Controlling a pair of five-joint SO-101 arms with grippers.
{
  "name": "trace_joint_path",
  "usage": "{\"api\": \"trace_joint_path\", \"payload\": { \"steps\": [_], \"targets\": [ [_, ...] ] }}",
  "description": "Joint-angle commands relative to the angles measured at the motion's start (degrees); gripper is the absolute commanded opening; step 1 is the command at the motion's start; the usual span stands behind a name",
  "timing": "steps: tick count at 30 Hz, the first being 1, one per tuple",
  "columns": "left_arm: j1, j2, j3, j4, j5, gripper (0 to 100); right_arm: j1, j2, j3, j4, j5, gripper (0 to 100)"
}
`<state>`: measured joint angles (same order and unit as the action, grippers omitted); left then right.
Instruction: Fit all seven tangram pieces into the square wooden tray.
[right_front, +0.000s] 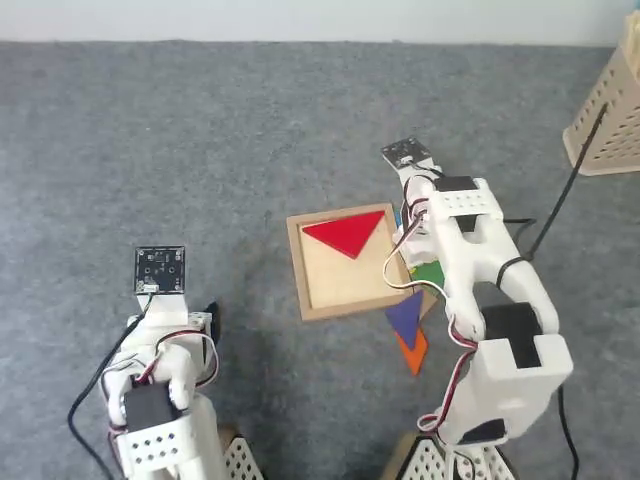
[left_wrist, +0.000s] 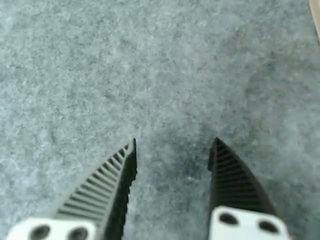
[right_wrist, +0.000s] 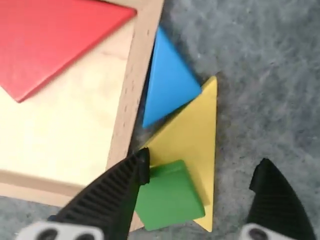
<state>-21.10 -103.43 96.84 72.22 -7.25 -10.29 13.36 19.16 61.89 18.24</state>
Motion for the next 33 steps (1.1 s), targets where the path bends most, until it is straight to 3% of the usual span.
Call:
{"api": "trace_joint_path", "payload": {
  "steps": [1, 17, 33],
  "targets": [
    [-0.26, -0.88, -0.22, 0.18, 0.53, 23, 0.31, -0.57, 0.97, -0.92, 0.70, 32.9],
    [-0.26, -0.88, -0.22, 0.18, 0.53, 23, 10.68, 7.08, -9.14, 0.75, -1.85, 32.9],
    [-0.26, -0.88, -0.22, 0.18, 0.53, 23, 10.51, -0.13, -6.86, 1.71, -1.93, 32.9]
  ]
}}
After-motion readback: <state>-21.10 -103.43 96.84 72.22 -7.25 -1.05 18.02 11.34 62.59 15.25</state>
